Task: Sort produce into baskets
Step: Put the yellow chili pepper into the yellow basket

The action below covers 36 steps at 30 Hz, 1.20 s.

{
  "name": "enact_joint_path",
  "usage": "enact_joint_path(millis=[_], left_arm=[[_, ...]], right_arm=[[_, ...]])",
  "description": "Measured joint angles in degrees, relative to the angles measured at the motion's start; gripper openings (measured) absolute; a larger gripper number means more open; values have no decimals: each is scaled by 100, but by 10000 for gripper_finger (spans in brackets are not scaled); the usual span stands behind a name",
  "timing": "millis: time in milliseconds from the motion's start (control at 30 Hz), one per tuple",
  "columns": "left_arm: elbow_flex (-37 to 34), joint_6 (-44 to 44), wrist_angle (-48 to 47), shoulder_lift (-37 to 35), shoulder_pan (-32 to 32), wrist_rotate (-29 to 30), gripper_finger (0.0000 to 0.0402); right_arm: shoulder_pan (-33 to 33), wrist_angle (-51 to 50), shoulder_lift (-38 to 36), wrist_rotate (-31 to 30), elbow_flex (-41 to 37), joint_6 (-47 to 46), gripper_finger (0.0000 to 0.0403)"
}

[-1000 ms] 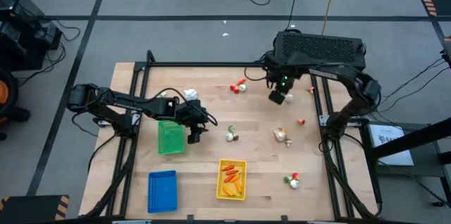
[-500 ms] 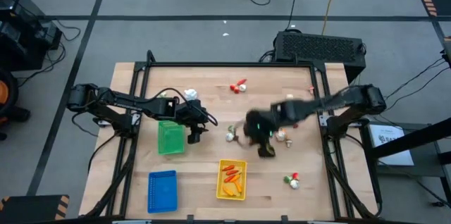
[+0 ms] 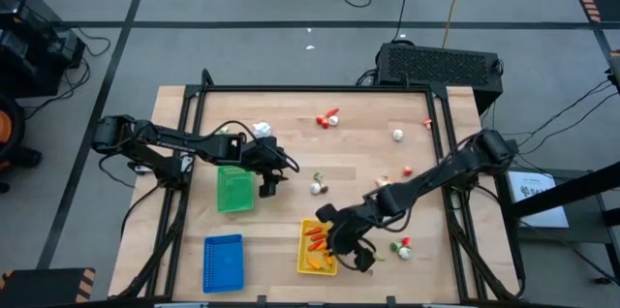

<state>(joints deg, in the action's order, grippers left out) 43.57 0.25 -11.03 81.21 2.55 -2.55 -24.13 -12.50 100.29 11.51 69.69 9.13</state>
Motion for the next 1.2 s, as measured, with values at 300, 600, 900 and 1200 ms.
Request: enact_joint_path(millis=[300,600,900,1200], left_arm=[[0,-15,22,-1,0,0,199],[0,6,22,0,0,0,199],[-2,53,21,0,0,0,199],[-2,61,51,0,7,21,199]], right_arm=[[1,55,142,-269,0,-55,52],[15,54,142,-575,0,-29,102],[107,-324,28,-585,25,-541,129],[873,-2823,-468,-590,291,-2670,129]])
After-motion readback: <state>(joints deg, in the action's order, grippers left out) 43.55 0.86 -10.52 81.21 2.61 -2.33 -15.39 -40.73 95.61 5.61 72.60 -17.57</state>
